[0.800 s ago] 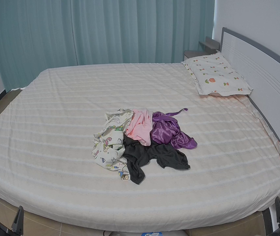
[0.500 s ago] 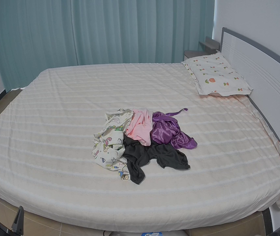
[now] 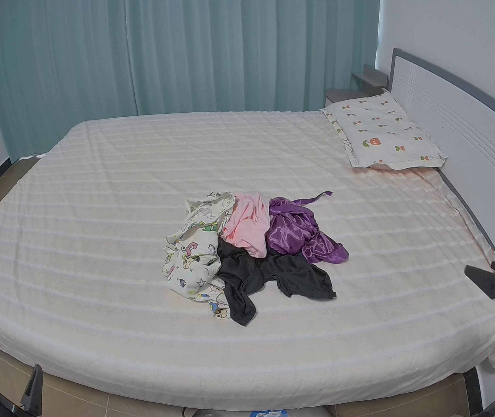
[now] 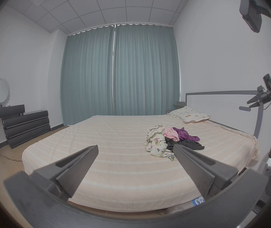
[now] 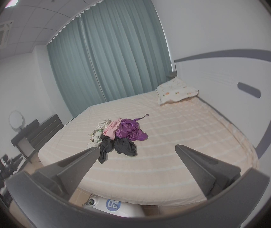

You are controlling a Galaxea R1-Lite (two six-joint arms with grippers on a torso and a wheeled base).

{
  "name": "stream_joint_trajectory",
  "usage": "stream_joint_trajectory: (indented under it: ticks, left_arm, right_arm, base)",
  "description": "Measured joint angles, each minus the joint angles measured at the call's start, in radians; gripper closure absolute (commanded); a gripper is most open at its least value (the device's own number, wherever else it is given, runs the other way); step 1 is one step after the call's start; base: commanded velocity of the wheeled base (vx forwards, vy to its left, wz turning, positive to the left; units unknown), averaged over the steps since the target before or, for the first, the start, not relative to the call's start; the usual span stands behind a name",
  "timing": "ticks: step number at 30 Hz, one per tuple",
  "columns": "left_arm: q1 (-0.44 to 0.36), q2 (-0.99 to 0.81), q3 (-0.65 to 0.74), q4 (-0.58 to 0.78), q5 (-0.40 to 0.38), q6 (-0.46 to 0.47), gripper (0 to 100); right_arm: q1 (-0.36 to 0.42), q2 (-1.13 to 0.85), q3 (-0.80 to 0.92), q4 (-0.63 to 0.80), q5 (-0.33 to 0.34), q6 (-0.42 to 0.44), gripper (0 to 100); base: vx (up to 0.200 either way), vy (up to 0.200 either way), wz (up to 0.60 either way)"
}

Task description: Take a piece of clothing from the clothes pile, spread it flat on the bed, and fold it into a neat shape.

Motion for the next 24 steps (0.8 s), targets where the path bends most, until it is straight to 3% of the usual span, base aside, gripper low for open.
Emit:
stream_joint_trajectory:
  ticks: [24]
  left_arm:
    - [0.000, 0.002, -0.011, -0.011, 0.000, -0.031, 0]
  right_arm:
    - [0.254, 1.191, -0.568, -0.323, -0.212, 0.340, 0]
  base:
    - [0.000, 0.000, 0.00]
